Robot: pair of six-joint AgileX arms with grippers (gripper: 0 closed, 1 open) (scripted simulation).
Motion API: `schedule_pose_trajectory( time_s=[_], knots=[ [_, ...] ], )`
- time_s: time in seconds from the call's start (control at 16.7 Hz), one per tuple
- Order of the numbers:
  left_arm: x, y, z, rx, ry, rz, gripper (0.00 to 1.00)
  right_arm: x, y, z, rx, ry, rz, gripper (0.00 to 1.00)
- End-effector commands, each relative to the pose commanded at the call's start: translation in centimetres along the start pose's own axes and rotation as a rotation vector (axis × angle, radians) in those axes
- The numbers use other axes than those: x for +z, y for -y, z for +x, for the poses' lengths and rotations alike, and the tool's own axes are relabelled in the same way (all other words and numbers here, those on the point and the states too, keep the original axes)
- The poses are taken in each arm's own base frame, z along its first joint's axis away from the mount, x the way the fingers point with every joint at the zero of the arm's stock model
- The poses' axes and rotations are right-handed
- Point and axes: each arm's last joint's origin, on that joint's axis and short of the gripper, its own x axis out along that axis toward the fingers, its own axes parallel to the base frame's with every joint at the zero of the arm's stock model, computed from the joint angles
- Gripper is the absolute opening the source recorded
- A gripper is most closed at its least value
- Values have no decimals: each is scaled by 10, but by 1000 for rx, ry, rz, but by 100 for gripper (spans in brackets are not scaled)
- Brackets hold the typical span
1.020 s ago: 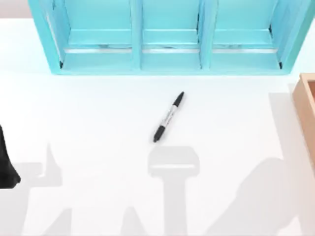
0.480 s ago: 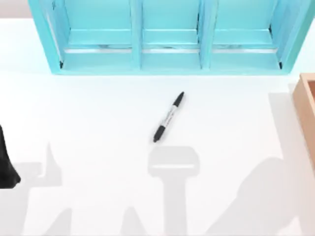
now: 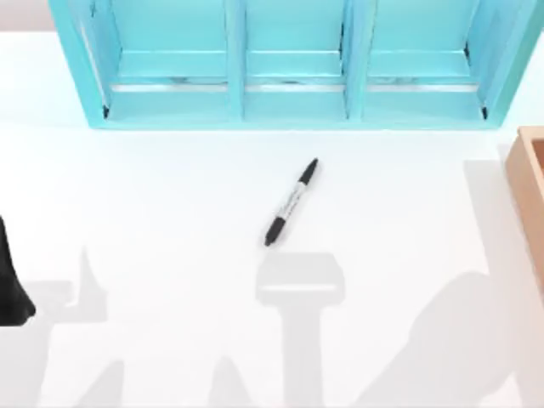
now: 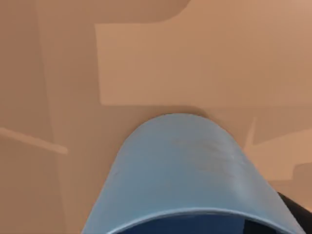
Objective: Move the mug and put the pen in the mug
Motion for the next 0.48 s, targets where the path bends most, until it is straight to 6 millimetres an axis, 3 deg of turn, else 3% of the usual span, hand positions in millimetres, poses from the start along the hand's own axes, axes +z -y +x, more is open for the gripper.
schedule_pose_trajectory(
  time_s=[0.3,0.48],
  knots=[
    [0,0,0,0,0,0,100,1,-1,-1,-1,3,0,0],
    [0,0,0,0,0,0,100,13,-21,-23,-6,20,0,0]
  ],
)
